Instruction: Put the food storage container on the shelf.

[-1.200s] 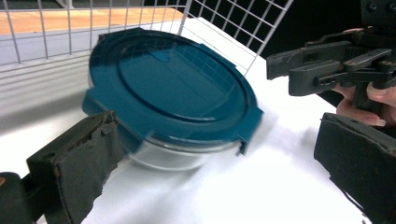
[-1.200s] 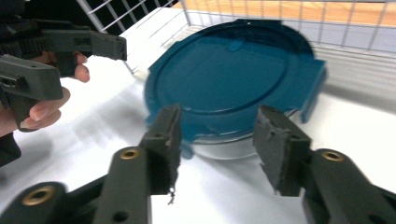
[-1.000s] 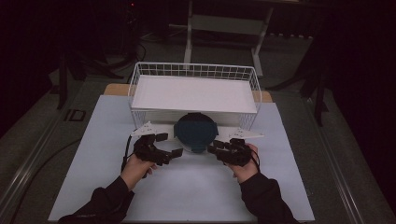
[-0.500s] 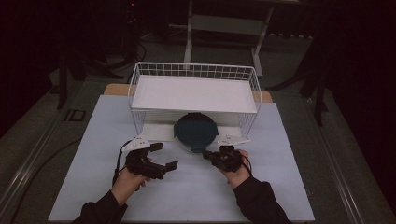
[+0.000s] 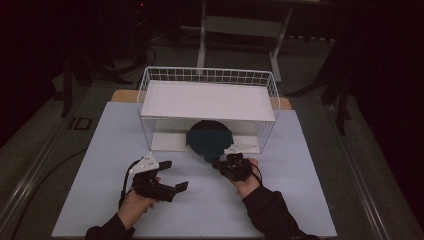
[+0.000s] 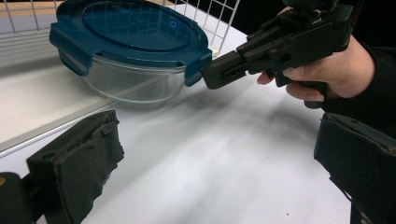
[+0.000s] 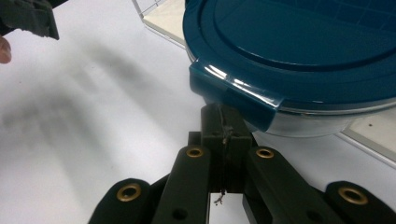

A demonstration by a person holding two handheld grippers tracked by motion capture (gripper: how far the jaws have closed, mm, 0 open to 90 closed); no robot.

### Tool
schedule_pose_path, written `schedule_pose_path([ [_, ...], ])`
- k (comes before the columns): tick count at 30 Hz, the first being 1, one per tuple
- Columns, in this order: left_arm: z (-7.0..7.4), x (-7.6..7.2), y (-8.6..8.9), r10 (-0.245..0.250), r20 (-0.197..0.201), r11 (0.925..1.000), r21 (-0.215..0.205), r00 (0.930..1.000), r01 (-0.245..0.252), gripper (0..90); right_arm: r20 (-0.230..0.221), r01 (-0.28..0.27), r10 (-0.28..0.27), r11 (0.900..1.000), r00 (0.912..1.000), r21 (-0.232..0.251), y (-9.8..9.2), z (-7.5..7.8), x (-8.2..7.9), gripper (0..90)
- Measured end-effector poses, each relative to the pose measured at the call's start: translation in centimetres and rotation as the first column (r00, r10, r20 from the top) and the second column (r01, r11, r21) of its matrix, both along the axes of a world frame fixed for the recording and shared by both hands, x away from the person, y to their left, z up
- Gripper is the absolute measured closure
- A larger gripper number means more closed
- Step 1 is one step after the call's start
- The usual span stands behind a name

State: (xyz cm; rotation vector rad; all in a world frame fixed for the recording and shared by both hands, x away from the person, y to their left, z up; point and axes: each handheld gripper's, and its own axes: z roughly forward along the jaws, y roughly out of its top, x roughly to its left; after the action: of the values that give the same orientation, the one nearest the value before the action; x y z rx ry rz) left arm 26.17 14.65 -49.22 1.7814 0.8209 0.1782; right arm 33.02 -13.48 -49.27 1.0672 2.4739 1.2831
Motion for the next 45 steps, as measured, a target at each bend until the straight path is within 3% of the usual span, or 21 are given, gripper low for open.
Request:
schedule_pose_path([
  [15,-0.2,-0.1,0.0,-0.001,0.016,0.9999,-0.011,0.9999,0.001,0.8,0.019,0.043,-0.044,0.999,0.9989,0.008,1.0,-0.4,2.1,89.9],
  [28,-0.2,-0.3,-0.1,-0.016,0.020,0.9998,-0.011,0.9997,0.017,0.8,0.074,0.074,-0.074,0.997,0.9945,0.001,1.9,-0.5,3.7,89.7],
  [34,-0.2,-0.3,-0.2,-0.019,0.017,0.9998,-0.012,0.9997,0.019,0.8,0.073,0.095,-0.095,0.995,0.9928,0.003,1.8,-0.3,4.4,89.8],
  [39,-0.2,-0.3,-0.2,-0.018,0.016,0.9997,-0.016,0.9997,0.018,0.8,0.090,0.091,-0.090,0.996,0.9919,-0.005,2.1,-0.2,4.3,89.7],
  [45,-0.1,-0.3,-0.2,-0.019,0.019,0.9996,-0.020,0.9996,0.019,0.8,0.063,0.080,-0.082,0.996,0.9947,0.026,2.0,-0.2,3.7,83.9],
])
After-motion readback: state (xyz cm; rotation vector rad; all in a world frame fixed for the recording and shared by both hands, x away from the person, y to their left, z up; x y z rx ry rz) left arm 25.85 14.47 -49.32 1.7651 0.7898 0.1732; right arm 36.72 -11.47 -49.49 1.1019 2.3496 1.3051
